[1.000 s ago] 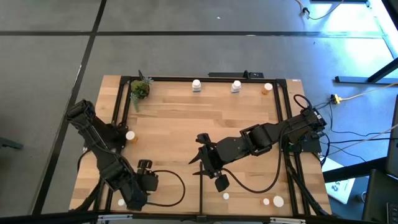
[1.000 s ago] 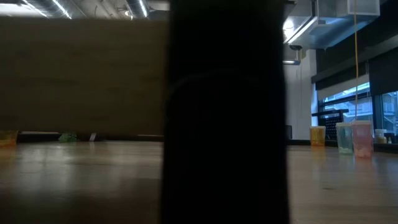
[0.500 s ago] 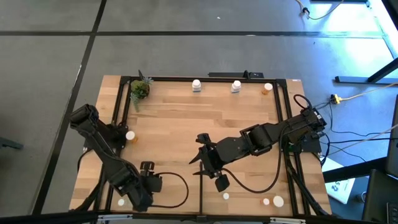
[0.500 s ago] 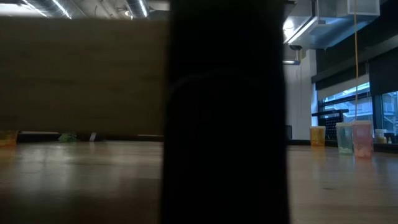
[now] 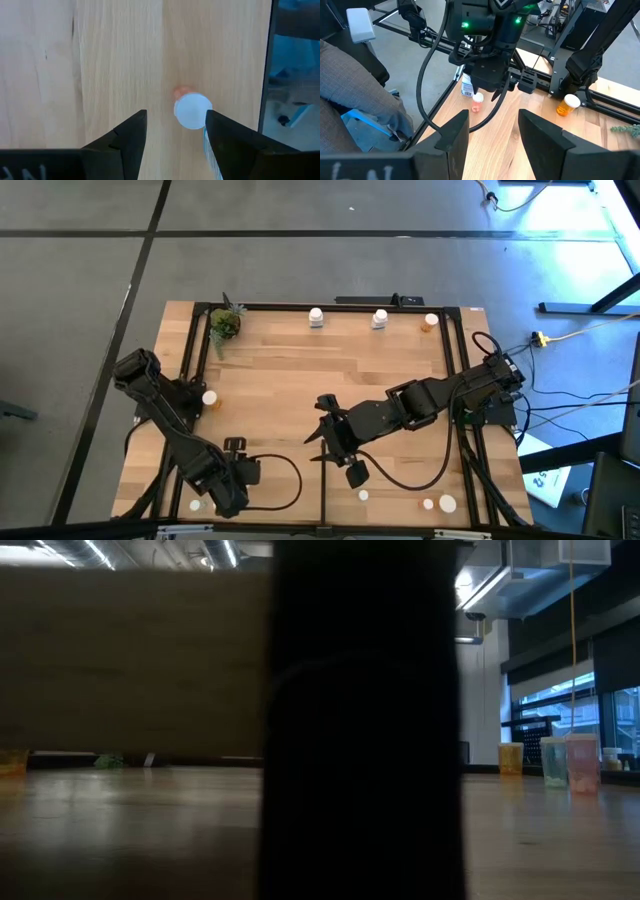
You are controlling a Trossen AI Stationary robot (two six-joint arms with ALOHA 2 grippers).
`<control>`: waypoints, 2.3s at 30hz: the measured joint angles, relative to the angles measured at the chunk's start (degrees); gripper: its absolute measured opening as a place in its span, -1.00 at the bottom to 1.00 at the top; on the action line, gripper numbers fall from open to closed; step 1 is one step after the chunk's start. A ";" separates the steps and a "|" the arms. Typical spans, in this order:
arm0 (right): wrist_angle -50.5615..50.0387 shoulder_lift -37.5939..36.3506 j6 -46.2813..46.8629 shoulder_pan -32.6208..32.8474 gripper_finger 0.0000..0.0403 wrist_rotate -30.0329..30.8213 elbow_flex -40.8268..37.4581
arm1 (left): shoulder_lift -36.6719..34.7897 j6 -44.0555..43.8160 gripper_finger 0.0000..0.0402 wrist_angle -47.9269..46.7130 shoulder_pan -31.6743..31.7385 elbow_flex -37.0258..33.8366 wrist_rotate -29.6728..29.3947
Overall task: Pick and place medicine bottles onto shelf by color
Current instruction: Put the top left pink pill bottle on the shelf
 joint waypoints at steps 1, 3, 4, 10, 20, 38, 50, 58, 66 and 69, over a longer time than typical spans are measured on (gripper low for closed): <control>0.00 0.00 0.00 0.00 -0.14 0.00 0.00 | -0.03 -0.01 -0.02 -0.01 0.02 -0.01 -0.01; -0.01 0.00 0.00 0.00 -0.14 -0.01 0.00 | -0.03 -0.04 -0.02 -0.01 0.05 -0.03 0.01; 0.00 0.00 -0.01 0.00 -0.14 0.00 0.00 | -0.03 -0.06 -0.02 0.12 0.04 -0.03 0.14; 0.00 0.00 -0.03 -0.01 -0.14 0.00 0.00 | -0.03 -0.11 -0.02 0.38 0.04 -0.03 1.87; -0.02 0.00 -0.03 -0.02 -0.14 0.00 0.00 | 0.33 0.02 -0.02 0.41 -0.10 -0.07 2.11; -0.44 0.00 -0.05 -0.02 -0.14 0.00 0.00 | 1.73 1.59 -0.02 1.23 -0.39 -0.14 1.91; -0.52 0.00 -0.05 -0.02 -0.14 0.01 0.00 | 1.63 1.65 -0.02 1.43 -0.33 -0.09 1.16; -0.52 0.00 -0.05 -0.02 -0.14 0.00 0.00 | 1.63 1.65 -0.02 1.55 -0.33 -0.09 1.14; -0.57 0.00 -0.07 -0.02 -0.14 0.00 -0.02 | 3.39 1.66 -0.02 1.72 -0.33 -0.07 1.14; -0.59 0.00 -0.07 -0.02 -0.14 0.00 -0.02 | 4.40 2.62 -0.02 1.71 -0.33 -0.07 1.14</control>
